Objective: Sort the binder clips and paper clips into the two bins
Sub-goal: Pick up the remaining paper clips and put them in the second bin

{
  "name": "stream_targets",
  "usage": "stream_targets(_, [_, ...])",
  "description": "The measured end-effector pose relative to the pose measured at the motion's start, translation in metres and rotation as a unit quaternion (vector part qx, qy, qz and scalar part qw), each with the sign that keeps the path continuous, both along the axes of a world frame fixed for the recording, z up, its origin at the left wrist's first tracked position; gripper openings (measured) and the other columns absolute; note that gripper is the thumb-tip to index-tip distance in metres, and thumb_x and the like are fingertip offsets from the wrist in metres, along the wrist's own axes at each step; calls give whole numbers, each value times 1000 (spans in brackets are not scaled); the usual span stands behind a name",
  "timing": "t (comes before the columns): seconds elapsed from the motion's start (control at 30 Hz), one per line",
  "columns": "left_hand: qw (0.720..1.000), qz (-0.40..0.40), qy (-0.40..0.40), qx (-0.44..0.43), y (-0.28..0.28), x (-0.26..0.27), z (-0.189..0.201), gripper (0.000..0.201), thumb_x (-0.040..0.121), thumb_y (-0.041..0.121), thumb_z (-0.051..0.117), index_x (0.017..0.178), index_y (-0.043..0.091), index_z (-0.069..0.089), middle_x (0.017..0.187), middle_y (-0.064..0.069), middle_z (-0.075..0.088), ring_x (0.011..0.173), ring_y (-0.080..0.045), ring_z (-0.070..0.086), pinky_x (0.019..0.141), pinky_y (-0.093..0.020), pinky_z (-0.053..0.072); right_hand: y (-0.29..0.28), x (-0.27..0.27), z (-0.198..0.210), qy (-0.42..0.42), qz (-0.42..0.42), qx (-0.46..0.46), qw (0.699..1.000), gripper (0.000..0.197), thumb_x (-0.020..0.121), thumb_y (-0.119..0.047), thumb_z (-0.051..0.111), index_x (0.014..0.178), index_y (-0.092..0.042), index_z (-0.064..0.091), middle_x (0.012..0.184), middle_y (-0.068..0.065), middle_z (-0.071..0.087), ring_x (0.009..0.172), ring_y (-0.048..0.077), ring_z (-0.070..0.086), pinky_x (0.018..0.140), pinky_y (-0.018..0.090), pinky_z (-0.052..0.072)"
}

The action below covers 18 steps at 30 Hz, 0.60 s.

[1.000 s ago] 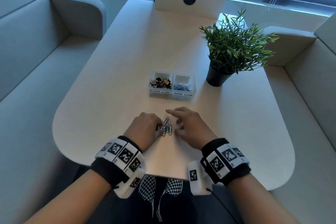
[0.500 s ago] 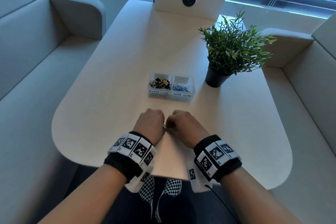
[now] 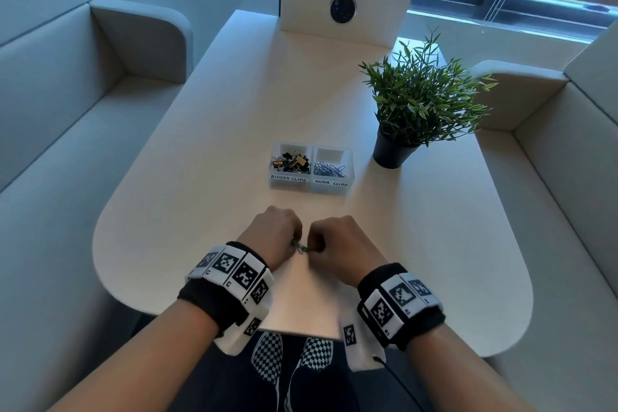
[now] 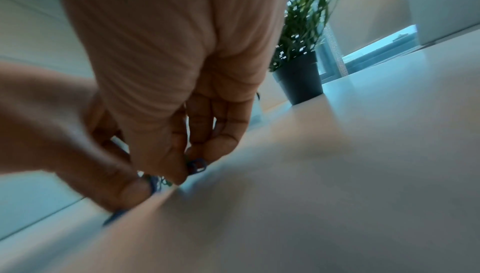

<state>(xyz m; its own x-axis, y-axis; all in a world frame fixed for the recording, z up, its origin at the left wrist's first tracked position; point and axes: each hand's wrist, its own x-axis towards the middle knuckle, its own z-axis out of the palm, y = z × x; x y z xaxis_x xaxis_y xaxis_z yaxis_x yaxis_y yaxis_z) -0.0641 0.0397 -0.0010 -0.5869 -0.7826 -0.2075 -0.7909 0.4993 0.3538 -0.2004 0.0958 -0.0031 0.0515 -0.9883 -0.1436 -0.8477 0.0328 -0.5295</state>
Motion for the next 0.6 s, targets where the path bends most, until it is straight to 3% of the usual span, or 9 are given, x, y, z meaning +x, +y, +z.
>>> stream_targets(0.17, [998,43,44,-3,7,4,-7,18,85,21,59,96,24,73,107,0,69,95,-20,65,75,-19,40,-17,-29,28,-45,-84,-69,993,7,68,-6,73,69,-13,71,66,1,67,59,10,59,59,17,48])
stream_targets(0.33, [994,67,85,-5,11,10,-4,23,87,17,56,101,22,75,109,4,71,98,-15,64,85,-20,44,-70,-50,52,-83,-189,-180,962,5,71,-5,73,74,-9,73,70,6,72,58,8,59,55,4,46])
stream_targets(0.5, [987,111,112,36,9,15,-3,22,78,14,64,92,22,78,96,4,74,84,-12,65,74,-15,45,-93,-48,40,-15,-177,-135,975,14,84,-16,68,84,-5,76,82,11,76,70,18,66,68,19,46])
stream_targets(0.6, [978,134,142,69,4,19,-1,20,72,13,68,85,23,79,84,2,76,74,-9,66,71,-16,50,-78,-48,37,-41,-200,-204,957,20,88,-17,61,91,-3,75,84,12,76,71,18,68,69,17,47])
